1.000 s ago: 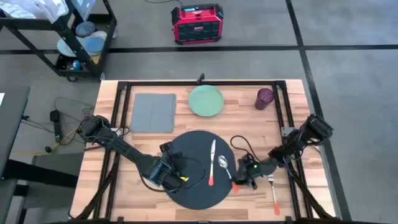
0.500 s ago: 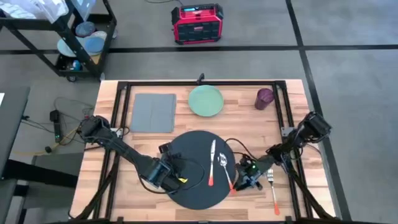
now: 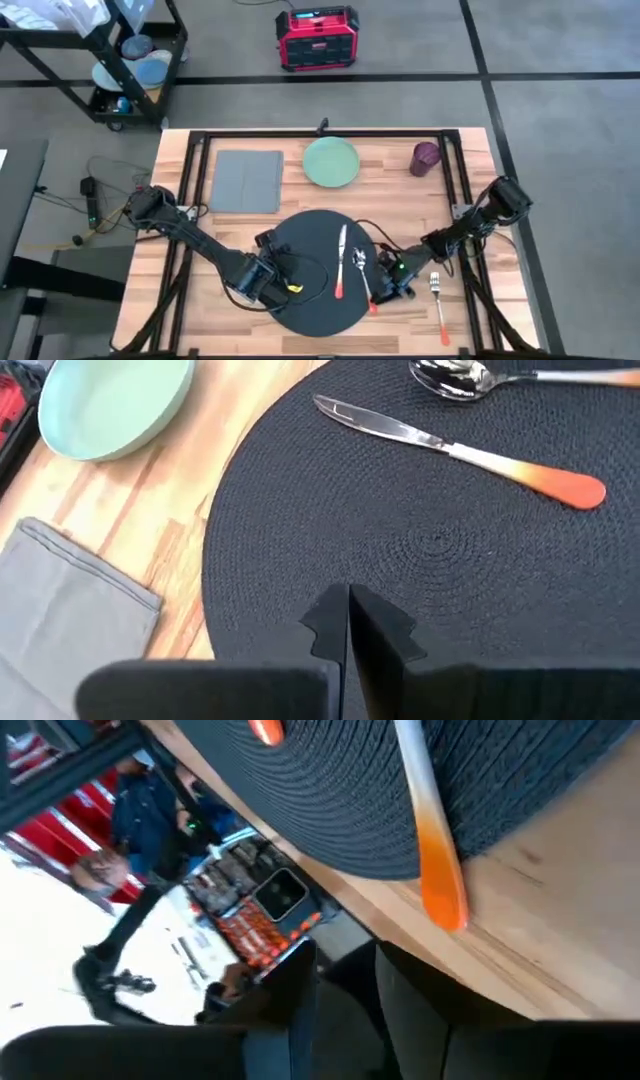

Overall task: Set table place
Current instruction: Put the orange spoon on the dark gray placemat to the right of the orange table knife

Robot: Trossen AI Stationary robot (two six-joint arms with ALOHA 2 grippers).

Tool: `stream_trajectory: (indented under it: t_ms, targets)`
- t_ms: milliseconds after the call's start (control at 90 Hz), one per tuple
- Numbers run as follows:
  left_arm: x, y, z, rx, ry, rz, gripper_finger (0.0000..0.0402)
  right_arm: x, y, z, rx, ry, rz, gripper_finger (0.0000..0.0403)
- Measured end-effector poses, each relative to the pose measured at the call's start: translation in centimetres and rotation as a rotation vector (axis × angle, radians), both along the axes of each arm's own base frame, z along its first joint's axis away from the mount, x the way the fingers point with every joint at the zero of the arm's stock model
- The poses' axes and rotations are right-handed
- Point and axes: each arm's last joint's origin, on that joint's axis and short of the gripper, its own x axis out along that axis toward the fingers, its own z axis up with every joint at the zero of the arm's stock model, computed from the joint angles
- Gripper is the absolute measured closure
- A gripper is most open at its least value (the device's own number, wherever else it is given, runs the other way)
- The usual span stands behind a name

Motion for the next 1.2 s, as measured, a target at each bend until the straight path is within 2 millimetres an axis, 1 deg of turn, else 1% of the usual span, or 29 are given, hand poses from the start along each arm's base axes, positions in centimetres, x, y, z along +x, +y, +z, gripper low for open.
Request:
stream_trajectory:
  t_ms: [44, 133, 233, 267, 311, 378, 433, 478, 578, 656, 689, 733, 800, 900, 978, 1100, 1200]
  targets:
    - [0.0, 0.0, 0.0, -0.002, -0.003, 0.000, 0.0401, 0.0, 0.5, 0.1, -0.020, 0.006, 0.019, 0.0318]
    - [0.0, 0.0, 0.0, 0.001, 0.000, -0.004, 0.0402, 0.3, 2.1, 0.4, -0.085, -0.036, 0.081, 0.0337]
    - [-0.1, -0.3, 0.0, 0.019, -0.023, -0.003, 0.0402, 0.7, 3.3, 0.9, -0.169, -0.062, 0.092, 0.0384]
    - [-0.2, -0.5, 0.1, 0.036, -0.046, 0.004, 0.0401, 0.9, 3.5, 1.1, -0.210, -0.072, 0.092, 0.0393]
    - [-0.2, -0.7, 0.2, 0.058, -0.087, 0.015, 0.0401, 0.9, 3.6, 1.6, -0.274, -0.080, 0.099, 0.0397]
    - [-0.2, -0.8, 0.4, 0.096, -0.145, 0.036, 0.0402, 0.6, 3.0, 2.2, -0.372, -0.036, 0.121, 0.0401]
    - [-0.2, -0.8, 0.5, 0.108, -0.174, 0.055, 0.0401, -0.1, 2.2, 2.9, -0.486, 0.046, 0.161, 0.0402]
    - [-0.2, -0.8, 0.5, 0.105, -0.189, 0.071, 0.0401, -0.3, 1.7, 4.4, -0.565, 0.091, 0.202, 0.0403]
    - [0.0, -0.5, 0.5, 0.097, -0.203, 0.096, 0.0401, -0.9, 0.5, 9.0, -0.776, 0.146, 0.322, 0.0403]
    - [0.2, -0.2, 0.5, 0.095, -0.206, 0.109, 0.0402, -1.1, -1.1, 11.8, -0.916, 0.185, 0.407, 0.0403]
    - [0.3, 0.0, 0.5, 0.095, -0.208, 0.113, 0.0401, -0.8, -1.8, 13.0, -0.953, 0.164, 0.422, 0.0403]
    - [0.5, 0.2, 0.5, 0.097, -0.206, 0.115, 0.0401, -0.1, -2.8, 14.4, -0.989, 0.091, 0.435, 0.0403]
    - [0.8, 0.4, 0.5, 0.096, -0.212, 0.117, 0.0401, 1.1, -4.3, 15.6, -1.019, -0.005, 0.411, 0.0403]
    - [1.1, 0.6, 0.6, 0.082, -0.233, 0.130, 0.0401, 2.9, -6.4, 16.1, -1.012, -0.107, 0.368, 0.0403]
    - [1.2, 0.6, 0.6, 0.076, -0.240, 0.132, 0.0402, 3.9, -7.6, 16.0, -0.998, -0.142, 0.376, 0.0403]
    - [1.2, 0.6, 0.6, 0.070, -0.242, 0.132, 0.0401, 4.8, -8.4, 14.4, -0.997, -0.143, 0.504, 0.0403]
    - [1.2, 0.5, 0.6, 0.069, -0.243, 0.128, 0.0401, 5.6, -8.8, 13.0, -0.954, -0.176, 0.611, 0.0403]
